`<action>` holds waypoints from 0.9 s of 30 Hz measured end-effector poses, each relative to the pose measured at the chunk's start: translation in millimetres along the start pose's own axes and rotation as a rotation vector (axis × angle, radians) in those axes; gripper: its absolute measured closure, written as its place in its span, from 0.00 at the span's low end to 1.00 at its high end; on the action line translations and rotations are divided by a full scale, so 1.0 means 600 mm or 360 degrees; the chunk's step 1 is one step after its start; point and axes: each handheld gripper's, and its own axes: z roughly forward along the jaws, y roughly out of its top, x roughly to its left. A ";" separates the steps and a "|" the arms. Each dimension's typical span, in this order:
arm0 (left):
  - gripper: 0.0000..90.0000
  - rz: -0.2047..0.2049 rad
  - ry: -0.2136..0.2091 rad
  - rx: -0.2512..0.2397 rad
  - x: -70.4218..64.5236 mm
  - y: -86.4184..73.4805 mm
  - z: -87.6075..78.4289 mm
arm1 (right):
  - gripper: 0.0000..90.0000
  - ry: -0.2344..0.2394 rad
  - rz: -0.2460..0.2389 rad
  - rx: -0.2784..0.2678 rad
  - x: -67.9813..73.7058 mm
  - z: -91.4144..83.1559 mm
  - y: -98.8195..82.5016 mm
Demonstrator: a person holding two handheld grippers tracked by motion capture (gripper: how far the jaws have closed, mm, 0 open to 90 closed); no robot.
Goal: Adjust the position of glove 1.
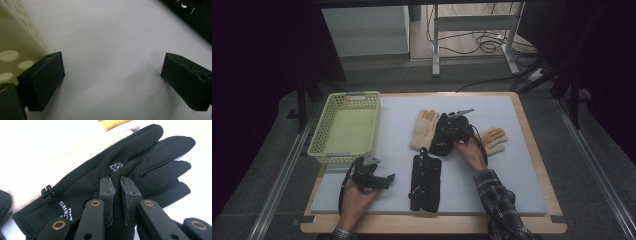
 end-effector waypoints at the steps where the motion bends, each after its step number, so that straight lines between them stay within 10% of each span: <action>1: 0.06 -0.0001 0.0000 0.0000 0.000 0.000 0.000 | 0.88 0.0002 -0.0004 -0.0003 0.000 -0.002 0.000; 27: 0.06 0.0000 0.0002 0.0001 0.000 0.000 0.000 | 0.88 0.0231 -0.0095 -0.0273 0.067 -0.172 0.004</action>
